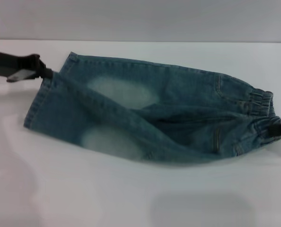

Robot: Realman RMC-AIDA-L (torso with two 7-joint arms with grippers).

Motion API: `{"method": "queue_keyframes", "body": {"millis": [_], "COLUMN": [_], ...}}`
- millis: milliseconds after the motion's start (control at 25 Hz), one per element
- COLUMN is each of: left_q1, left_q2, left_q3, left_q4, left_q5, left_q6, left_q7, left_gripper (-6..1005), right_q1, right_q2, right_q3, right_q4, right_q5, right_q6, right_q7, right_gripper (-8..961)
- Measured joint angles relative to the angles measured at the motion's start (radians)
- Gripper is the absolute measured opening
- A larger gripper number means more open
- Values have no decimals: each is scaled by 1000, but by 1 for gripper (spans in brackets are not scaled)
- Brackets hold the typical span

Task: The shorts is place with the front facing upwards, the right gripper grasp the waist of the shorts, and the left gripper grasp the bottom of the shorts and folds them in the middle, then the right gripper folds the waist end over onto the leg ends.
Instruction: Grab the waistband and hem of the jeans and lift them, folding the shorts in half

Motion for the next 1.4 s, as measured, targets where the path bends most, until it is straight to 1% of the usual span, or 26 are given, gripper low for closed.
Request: {"method": "queue_keyframes", "body": {"millis": [240,360,440,520,680,920,1000,1080,1240,1400], "left_q1": [-23,-27,-30,-33,-38,-43,-45,-47,-51,-57], "left_q2": [-6,-9,-11,-11,-16,-31,-37,-44,-56,-70], "left_q3": [1,1,2,8,33,42,49,53,54,61], "left_q4": [25,26,26,26,26,26,26,26,26,26], "left_q5": [-2,-2,-2,-2,-2,-3,-4,-4,-4,-6], "left_q6": [-56,-93,-107,-120,-153,-214,-244,-272,-311,-348], "left_q7": [-9,-9,-12,-14,-22,-23,-23,-23,-15,-11], "left_gripper": [18,18,18,18,18,18,19,19,19,19], "right_q1": [-33,-48,-58,-68,-69,-66,-68,-69,-67,-60], "right_q2": [-2,-2,6,18,35,38,43,52,77,94], "right_q3": [112,130,131,128,125,132,137,140,142,140], "right_q4": [92,147,165,174,193,221,222,223,225,226], "right_q5": [29,85,129,172,195,225,236,242,267,276], "right_q6": [118,185,224,266,334,406,432,460,506,528], "right_q7": [-11,-12,-12,-14,-25,-37,-37,-37,-37,-42], "right_gripper": [2,2,2,2,2,2,2,3,3,3]}}
